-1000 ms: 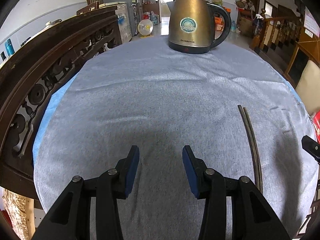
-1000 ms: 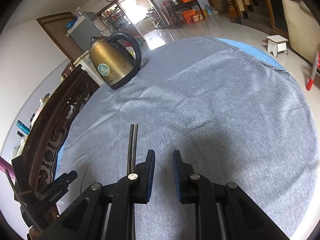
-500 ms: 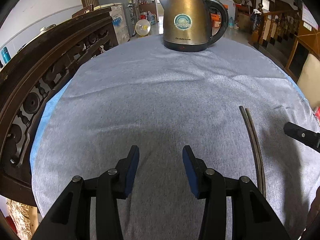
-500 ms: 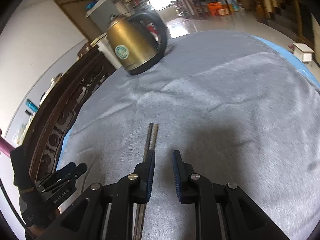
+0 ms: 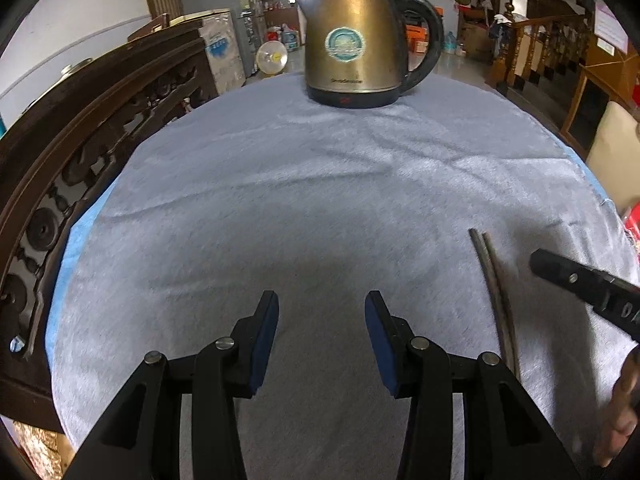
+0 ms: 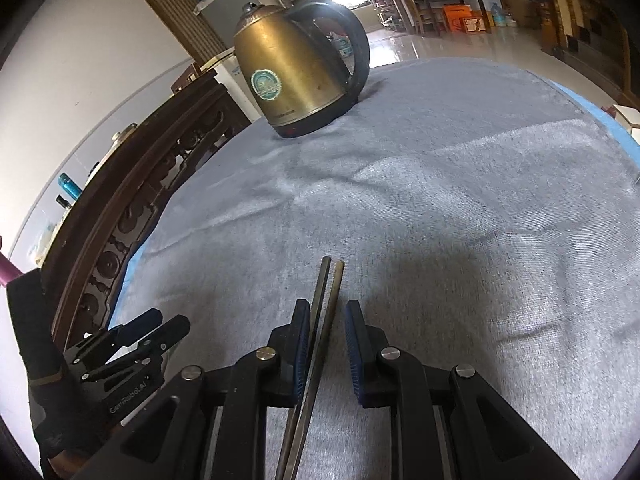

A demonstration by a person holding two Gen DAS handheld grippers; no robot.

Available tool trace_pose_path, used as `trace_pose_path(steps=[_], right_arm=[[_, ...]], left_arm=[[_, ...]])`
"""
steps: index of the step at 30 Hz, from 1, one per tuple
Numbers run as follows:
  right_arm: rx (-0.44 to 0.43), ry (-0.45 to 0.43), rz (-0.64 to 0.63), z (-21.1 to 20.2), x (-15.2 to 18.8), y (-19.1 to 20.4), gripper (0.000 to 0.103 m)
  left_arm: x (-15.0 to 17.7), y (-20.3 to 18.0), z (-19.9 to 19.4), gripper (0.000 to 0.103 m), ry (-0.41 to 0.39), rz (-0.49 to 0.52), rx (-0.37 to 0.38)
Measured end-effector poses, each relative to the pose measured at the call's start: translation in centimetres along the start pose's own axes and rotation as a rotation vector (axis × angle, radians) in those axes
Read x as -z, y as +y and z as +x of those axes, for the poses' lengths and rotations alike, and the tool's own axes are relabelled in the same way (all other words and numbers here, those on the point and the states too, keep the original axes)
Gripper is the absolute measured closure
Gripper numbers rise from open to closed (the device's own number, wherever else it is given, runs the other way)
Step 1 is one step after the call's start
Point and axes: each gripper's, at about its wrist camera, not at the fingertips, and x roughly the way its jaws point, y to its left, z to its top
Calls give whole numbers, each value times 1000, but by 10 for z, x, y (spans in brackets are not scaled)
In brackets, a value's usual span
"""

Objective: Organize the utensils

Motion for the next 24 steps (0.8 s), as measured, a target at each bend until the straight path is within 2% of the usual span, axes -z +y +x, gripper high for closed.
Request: trace_pose_path(steps=[5,12,22,24], right_arm=[[15,5,-21,10,-1,1,83],[62,47,-88,33,-1,8,83],[297,50,-387,48,10,48,80],[313,48,-400,46,12,49,80]], left_arm=[[-12,-9,5,57,6,19,66],[-14,0,10,56,15,5,29],[-12,0,4,56,11,15,24],[-12,2,2,56,8,15,27]])
